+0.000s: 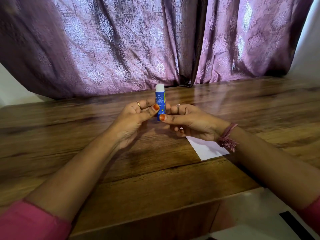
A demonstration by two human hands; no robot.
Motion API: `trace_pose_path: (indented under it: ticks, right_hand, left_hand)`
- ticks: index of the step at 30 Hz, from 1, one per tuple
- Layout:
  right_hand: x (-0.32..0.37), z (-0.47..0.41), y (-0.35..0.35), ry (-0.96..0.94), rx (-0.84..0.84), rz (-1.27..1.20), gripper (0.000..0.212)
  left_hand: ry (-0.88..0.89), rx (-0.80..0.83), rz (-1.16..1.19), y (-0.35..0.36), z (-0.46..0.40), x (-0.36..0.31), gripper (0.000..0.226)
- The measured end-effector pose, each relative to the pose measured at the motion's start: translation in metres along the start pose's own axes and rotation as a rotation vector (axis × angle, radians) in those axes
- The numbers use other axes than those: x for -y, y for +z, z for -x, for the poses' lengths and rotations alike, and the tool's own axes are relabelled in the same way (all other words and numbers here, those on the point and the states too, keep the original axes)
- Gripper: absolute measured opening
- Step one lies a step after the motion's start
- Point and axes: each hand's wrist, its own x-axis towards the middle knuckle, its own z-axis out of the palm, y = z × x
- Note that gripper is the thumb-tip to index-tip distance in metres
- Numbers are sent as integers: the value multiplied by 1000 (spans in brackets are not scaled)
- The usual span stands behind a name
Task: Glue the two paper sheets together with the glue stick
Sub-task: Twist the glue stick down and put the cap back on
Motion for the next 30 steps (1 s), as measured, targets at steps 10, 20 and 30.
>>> trace_pose_path:
  ticks: [10,20,30]
  right_hand:
    - [3,3,1,-28,-38,47,10]
    - [0,0,7,-91,-172,138,19]
    - [0,0,9,-112,-209,135,14]
  left_hand:
    - [38,16,-30,-3,-2,1,22]
    - [49,-40,-73,-2,-3,5,21]
    - [60,-99,-90,0,-4,6,18]
